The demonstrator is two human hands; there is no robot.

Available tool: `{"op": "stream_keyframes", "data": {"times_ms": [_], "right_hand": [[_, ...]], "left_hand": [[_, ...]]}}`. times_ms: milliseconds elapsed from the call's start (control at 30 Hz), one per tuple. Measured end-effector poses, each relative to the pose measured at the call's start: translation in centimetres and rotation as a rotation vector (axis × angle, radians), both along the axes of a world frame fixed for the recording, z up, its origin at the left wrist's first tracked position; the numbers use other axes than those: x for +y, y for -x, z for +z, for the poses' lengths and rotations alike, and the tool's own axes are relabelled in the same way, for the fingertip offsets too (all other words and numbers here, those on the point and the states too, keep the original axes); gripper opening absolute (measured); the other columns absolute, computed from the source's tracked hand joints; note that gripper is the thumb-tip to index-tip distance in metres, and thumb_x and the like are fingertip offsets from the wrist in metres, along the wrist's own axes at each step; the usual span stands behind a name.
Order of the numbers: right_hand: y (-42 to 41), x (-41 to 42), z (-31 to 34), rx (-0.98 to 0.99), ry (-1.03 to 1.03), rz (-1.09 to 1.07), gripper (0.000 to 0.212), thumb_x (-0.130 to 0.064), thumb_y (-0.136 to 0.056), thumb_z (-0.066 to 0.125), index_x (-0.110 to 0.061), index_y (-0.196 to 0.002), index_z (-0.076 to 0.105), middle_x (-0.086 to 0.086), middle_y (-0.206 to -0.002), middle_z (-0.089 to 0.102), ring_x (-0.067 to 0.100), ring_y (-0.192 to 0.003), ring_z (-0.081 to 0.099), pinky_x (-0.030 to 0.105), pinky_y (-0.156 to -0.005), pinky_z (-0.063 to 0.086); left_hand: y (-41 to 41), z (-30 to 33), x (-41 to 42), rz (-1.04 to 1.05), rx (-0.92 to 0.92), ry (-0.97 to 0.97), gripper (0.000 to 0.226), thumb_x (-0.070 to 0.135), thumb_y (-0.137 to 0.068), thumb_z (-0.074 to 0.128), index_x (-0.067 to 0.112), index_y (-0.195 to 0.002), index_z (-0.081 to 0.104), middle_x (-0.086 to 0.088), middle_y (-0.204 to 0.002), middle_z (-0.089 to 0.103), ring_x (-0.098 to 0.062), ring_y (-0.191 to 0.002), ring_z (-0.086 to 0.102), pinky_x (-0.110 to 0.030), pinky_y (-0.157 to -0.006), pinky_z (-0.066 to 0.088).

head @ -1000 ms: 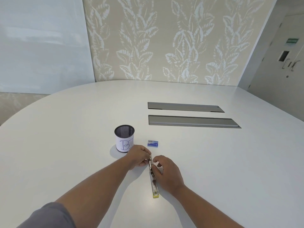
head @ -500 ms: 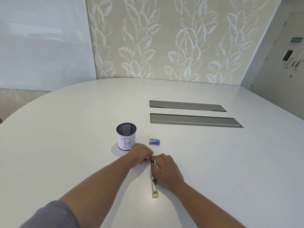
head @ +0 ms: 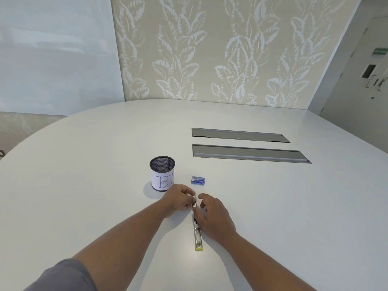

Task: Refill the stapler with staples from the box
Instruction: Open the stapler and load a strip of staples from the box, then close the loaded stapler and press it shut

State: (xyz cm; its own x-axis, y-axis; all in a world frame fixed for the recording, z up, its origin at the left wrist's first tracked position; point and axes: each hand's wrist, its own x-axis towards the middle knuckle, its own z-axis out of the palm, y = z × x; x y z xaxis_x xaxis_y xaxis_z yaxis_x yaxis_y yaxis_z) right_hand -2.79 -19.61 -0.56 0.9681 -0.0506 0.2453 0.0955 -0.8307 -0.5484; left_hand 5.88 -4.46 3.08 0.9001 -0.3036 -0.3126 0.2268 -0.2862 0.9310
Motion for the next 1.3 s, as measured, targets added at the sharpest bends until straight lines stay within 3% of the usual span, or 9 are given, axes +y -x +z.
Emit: {"op": "stream_keyframes", "data": {"times_ms": [200,533,667,900,1300], "right_hand": [[0.4,0.3,0.2,-0.010,0.004,-0.015,0.043,-0.053,-0.092,0.047,-0.035,-0.131,0.047,-0.018,-0.095,0.057,0.006,-0.092,0.047,0.026,-0.077,0.040],[1.4,0.7,1.5,0.059,0.021,0.002,0.052,-0.054,-0.077,0.055,-0.042,-0.127,0.043,-0.008,-0.059,0.053,0.008,-0.061,0.053,0.029,-0.057,0.045],[1.9,1.7,2.0,0.114,0.167,-0.010,0.056,-0.054,-0.076,0.050,-0.041,-0.129,0.037,-0.008,-0.064,0.056,0.017,-0.068,0.060,0.033,-0.060,0.047],[2.6,3.1,3.1,0.189,0.285,-0.053,0.059,-0.033,-0.078,0.047,-0.028,-0.136,0.035,-0.006,-0.076,0.054,0.025,-0.073,0.051,0.033,-0.061,0.039],[2.5,3.2,6.1,0.292,0.300,-0.090,0.030,-0.026,-0.078,0.057,-0.024,-0.097,0.034,-0.006,-0.072,0.041,0.026,-0.070,0.047,0.030,-0.048,0.024]], "left_hand": [[0.2,-0.2,0.0,-0.004,-0.075,-0.038,0.020,0.001,-0.081,0.078,-0.001,-0.100,0.072,-0.007,-0.069,0.058,-0.017,-0.059,0.059,-0.024,-0.061,0.057],[0.4,-0.8,0.2,-0.005,-0.148,-0.065,0.018,0.010,-0.080,0.082,0.004,-0.096,0.074,0.000,-0.063,0.061,-0.012,-0.054,0.058,-0.026,-0.062,0.052],[0.4,-0.8,0.2,-0.004,-0.165,-0.067,0.019,0.015,-0.078,0.085,0.007,-0.092,0.075,0.004,-0.059,0.061,-0.012,-0.052,0.058,-0.025,-0.061,0.052],[0.5,-1.0,0.2,-0.003,-0.206,-0.102,0.010,0.014,-0.081,0.080,0.009,-0.089,0.076,0.005,-0.058,0.061,-0.011,-0.051,0.059,-0.027,-0.063,0.052],[0.7,-0.9,0.1,-0.005,-0.243,-0.153,0.010,0.017,-0.079,0.081,0.012,-0.086,0.076,0.005,-0.058,0.064,-0.006,-0.048,0.058,-0.022,-0.059,0.049]]}}
